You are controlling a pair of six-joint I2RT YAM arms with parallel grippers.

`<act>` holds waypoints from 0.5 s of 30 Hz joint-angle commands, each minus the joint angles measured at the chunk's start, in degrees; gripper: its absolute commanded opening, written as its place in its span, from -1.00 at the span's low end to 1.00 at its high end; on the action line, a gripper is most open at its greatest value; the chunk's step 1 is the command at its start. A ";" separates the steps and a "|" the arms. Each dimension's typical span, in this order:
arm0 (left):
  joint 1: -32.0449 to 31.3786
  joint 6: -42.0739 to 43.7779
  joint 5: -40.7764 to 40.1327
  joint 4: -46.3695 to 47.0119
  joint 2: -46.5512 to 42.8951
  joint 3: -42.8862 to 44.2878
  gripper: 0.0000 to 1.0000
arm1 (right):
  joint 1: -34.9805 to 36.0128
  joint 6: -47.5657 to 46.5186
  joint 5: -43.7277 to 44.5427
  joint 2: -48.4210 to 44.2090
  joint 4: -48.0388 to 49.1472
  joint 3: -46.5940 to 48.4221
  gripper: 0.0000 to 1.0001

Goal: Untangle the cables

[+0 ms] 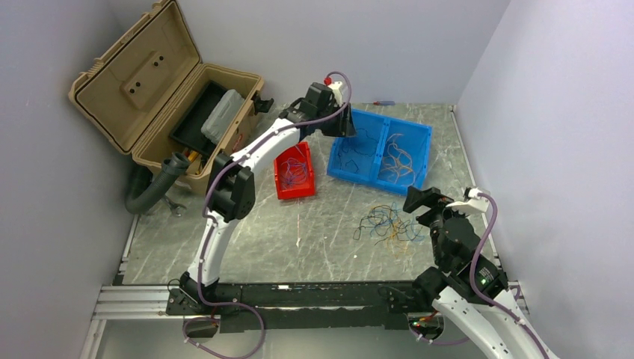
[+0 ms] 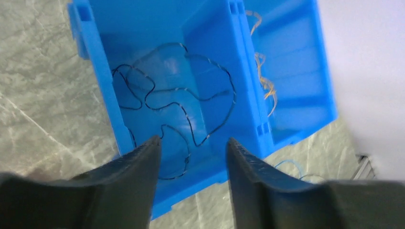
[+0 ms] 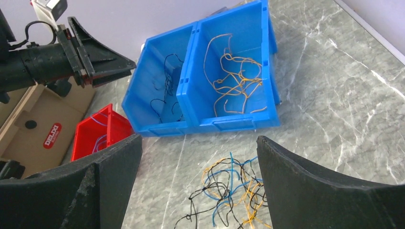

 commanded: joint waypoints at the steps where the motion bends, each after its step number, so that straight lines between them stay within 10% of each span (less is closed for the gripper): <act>1: -1.98 3.02 -2.09 -3.97 -2.05 3.05 0.48 | 0.05 1.53 -1.31 1.47 -1.77 2.41 0.82; 5: -2.02 4.92 -2.67 -3.17 -10.22 -2.96 0.98 | 0.04 2.56 -3.67 5.41 -4.74 4.48 0.85; 15: -6.42 10.21 -7.45 -5.58 -34.80 -23.73 0.99 | 0.08 9.24 -12.35 14.89 -12.23 5.07 0.87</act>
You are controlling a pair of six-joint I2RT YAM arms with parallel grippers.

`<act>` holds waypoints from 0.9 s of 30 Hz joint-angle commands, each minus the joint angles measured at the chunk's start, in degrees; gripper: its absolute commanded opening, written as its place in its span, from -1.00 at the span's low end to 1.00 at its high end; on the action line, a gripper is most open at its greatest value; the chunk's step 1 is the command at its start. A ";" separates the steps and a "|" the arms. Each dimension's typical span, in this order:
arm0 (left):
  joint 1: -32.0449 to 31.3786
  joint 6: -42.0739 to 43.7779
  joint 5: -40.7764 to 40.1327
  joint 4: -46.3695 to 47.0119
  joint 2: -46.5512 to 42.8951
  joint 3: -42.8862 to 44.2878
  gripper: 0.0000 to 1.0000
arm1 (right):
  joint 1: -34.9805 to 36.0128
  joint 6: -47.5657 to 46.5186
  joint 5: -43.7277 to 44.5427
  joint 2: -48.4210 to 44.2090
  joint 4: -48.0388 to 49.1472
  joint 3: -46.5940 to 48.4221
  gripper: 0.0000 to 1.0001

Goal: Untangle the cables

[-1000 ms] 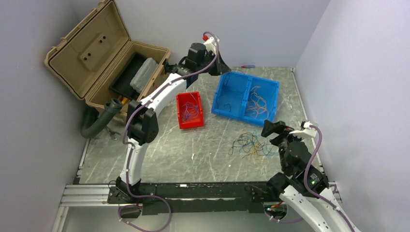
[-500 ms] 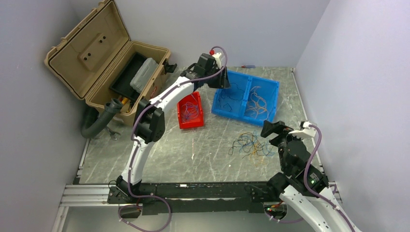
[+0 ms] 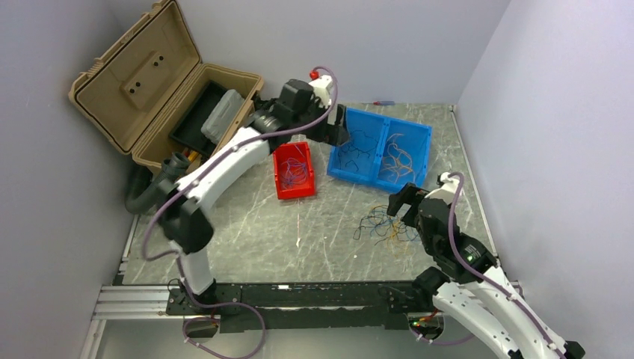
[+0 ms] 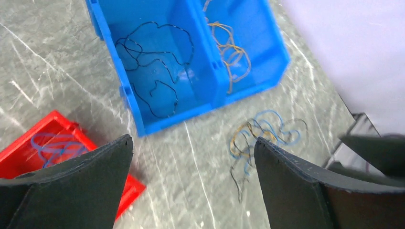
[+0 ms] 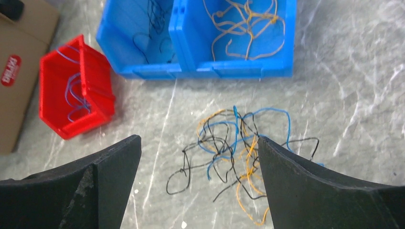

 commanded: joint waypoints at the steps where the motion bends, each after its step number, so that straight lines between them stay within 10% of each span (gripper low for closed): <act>1: -4.16 2.39 -4.34 2.25 -14.72 -12.55 0.99 | 0.05 4.81 -4.94 1.86 -4.04 -0.09 0.87; 10: -14.09 -4.10 -7.65 17.16 -33.16 -43.81 0.99 | -0.53 13.65 -6.56 6.57 -6.21 -4.05 0.83; 27: -26.12 -10.35 -11.92 27.73 -30.75 -54.32 0.99 | -7.06 18.75 -12.02 23.05 10.09 -15.05 0.51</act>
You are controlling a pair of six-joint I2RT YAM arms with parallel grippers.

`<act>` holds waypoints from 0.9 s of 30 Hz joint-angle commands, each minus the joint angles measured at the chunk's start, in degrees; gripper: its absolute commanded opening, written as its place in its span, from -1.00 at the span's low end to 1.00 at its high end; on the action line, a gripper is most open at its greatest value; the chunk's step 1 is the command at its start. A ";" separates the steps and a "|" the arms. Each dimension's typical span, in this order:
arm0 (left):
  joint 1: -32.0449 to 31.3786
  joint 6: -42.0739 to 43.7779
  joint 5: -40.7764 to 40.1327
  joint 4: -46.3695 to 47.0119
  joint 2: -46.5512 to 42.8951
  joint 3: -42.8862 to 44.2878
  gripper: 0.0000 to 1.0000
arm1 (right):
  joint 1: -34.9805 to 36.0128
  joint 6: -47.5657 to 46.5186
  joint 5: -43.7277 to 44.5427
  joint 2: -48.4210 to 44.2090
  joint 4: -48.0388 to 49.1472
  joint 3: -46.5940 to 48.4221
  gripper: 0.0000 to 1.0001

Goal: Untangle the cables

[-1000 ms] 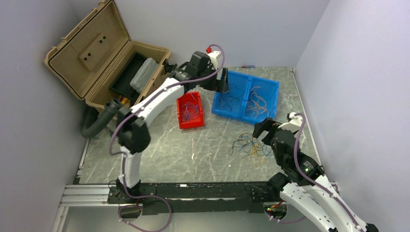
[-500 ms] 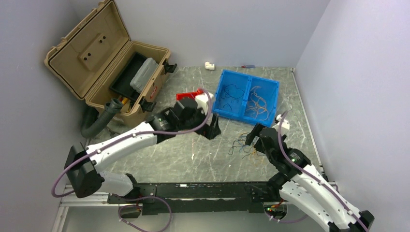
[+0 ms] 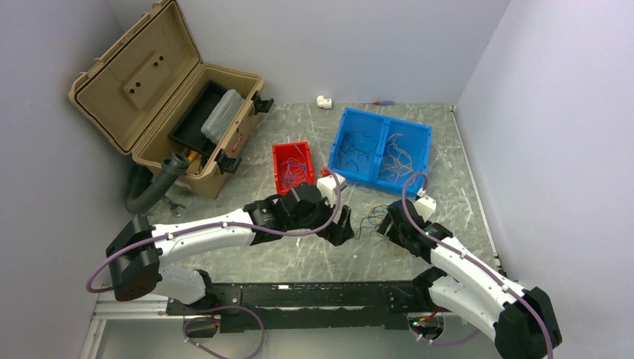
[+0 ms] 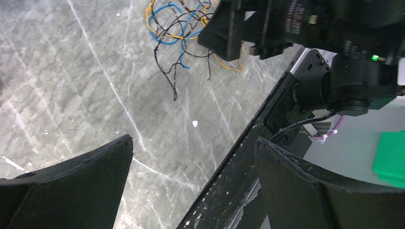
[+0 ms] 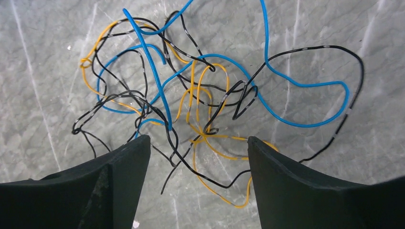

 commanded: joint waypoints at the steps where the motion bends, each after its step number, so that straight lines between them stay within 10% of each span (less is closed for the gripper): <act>1: -2.14 -1.42 -2.59 3.36 0.23 0.94 0.99 | -0.43 1.42 -1.43 2.65 8.74 -1.88 0.45; 5: -2.45 -1.08 -2.85 1.82 -0.10 1.98 0.99 | -0.41 0.23 -2.08 5.50 10.90 -2.22 0.15; 10: -2.45 -0.13 -5.96 -0.16 -1.87 1.88 0.99 | 0.09 -3.23 -8.86 6.42 16.35 -2.71 -1.00; 18: -2.21 1.03 -11.80 -2.52 -7.39 -3.54 0.99 | 14.50 -6.76 -20.49 5.02 25.11 4.72 -1.00; 19: -2.09 1.07 -12.25 -2.77 -7.92 -4.16 0.99 | 15.44 -6.85 -21.96 4.50 25.53 5.57 -0.86; 22: -1.66 1.19 -12.17 -2.77 -8.60 -5.64 0.99 | 15.67 -5.90 -21.34 1.92 22.19 7.09 0.38; 27: -1.66 0.80 -12.78 -4.64 -6.97 -5.15 0.99 | 15.57 -5.78 -15.65 -4.75 14.16 6.62 0.50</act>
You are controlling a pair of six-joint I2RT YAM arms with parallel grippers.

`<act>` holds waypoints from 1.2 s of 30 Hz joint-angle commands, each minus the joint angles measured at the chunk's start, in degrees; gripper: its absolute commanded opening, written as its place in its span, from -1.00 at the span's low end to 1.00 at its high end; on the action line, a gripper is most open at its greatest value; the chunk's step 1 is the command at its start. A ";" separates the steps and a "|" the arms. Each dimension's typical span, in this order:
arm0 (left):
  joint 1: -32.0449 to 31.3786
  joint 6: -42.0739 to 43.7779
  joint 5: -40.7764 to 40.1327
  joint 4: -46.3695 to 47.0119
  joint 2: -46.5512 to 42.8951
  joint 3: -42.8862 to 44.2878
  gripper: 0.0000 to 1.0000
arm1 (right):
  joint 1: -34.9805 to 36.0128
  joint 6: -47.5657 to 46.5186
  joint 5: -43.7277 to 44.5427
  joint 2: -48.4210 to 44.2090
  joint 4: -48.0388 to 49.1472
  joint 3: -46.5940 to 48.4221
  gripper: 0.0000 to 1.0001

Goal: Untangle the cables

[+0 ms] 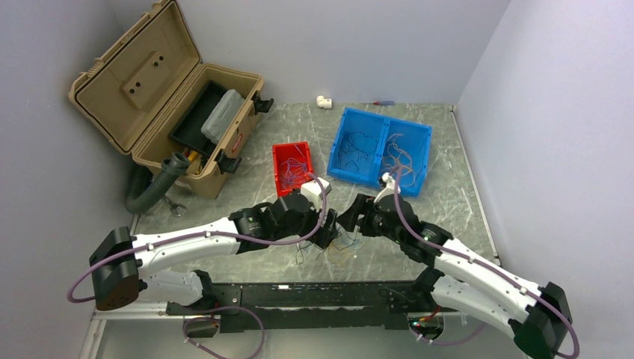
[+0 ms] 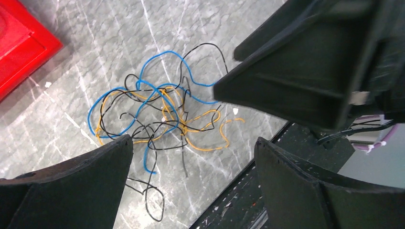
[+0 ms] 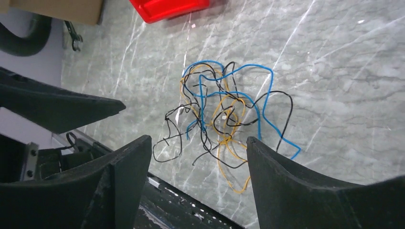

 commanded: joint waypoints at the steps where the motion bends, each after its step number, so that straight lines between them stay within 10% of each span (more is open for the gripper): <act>1: 0.16 0.32 -1.78 -1.27 0.76 0.80 0.99 | -0.04 -0.42 4.39 -5.68 -6.91 0.98 0.50; 36: 5.14 -10.30 -3.14 -7.02 -3.08 -6.09 0.89 | -0.41 -12.34 -3.57 17.89 3.87 3.99 0.44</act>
